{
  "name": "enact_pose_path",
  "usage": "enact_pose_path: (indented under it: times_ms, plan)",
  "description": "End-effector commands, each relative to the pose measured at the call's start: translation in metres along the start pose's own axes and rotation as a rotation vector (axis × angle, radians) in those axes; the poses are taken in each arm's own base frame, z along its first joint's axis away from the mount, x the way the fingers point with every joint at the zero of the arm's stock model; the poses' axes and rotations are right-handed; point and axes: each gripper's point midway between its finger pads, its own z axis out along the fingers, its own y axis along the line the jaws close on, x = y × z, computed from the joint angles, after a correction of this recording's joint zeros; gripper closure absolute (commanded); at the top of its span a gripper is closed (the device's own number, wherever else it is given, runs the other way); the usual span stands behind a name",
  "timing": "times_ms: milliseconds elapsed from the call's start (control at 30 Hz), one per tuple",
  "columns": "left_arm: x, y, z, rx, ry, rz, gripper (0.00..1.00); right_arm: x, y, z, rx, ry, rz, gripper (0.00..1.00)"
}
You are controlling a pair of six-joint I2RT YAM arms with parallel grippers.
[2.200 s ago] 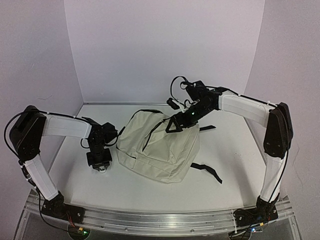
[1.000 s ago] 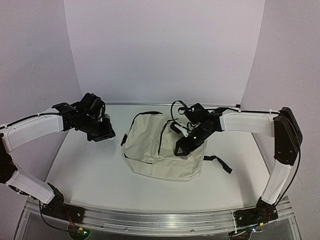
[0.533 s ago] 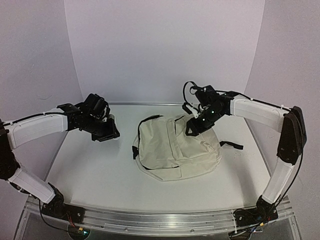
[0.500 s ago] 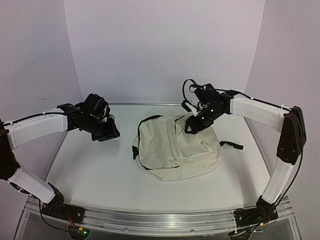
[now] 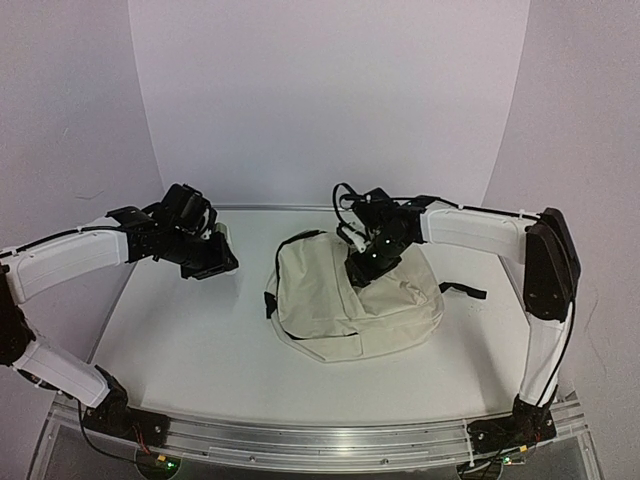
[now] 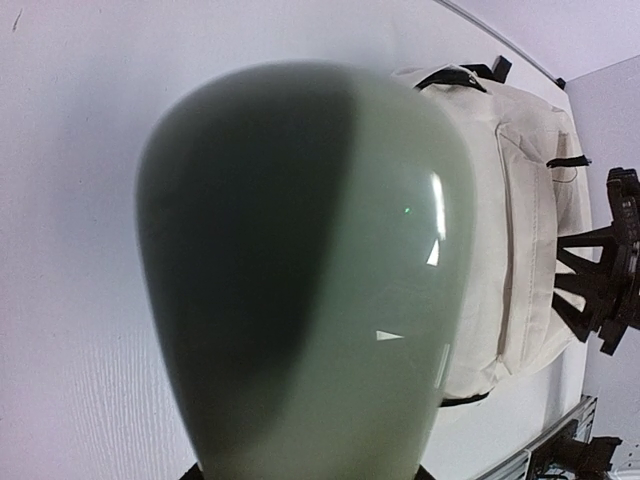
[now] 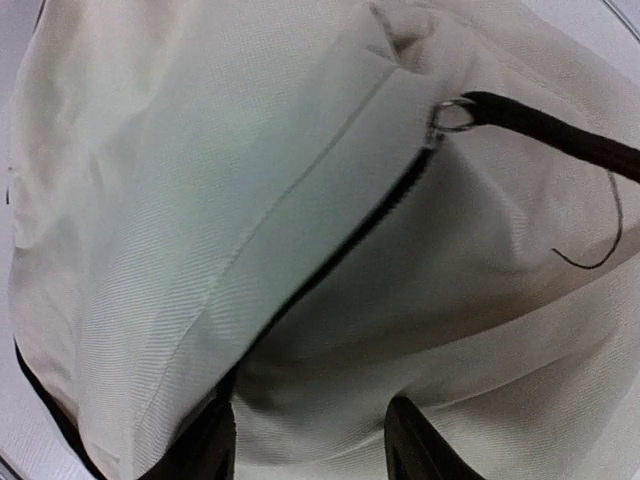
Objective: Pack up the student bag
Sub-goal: Place the stationery in the student bag.
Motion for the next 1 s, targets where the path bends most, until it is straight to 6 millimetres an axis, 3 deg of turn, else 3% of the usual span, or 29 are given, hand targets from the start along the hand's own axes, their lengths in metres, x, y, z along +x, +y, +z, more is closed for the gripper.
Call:
enact_pose_path:
  times_ms: [0,100,233,367,500,733,967]
  plan:
    - [-0.012,-0.013,-0.007,0.059,-0.056,-0.006,0.91,-0.012,0.029,-0.006,-0.01,-0.027,-0.012,0.37]
    - [-0.012,-0.014,-0.005,0.062,-0.053,-0.006,0.91,-0.014,0.035,-0.001,0.005,-0.025,-0.019,0.33]
    - [-0.012,-0.015,-0.004,0.064,-0.051,-0.009,0.91,-0.011,0.022,0.011,0.095,-0.007,-0.033,0.34]
    - [-0.012,-0.014,-0.005,0.066,-0.054,-0.012,0.91,0.0,0.006,0.023,0.183,0.03,-0.056,0.48]
    - [-0.012,-0.014,-0.006,0.065,-0.058,-0.01,0.91,0.01,0.002,0.021,0.189,0.046,-0.057,0.66]
    - [-0.013,-0.02,-0.003,0.09,-0.057,0.0,0.91,-0.003,-0.007,-0.013,0.165,-0.02,-0.027,0.99]
    - [-0.015,-0.057,0.003,0.281,-0.036,0.019,0.92,-0.025,-0.005,-0.064,0.006,-0.13,0.035,1.0]
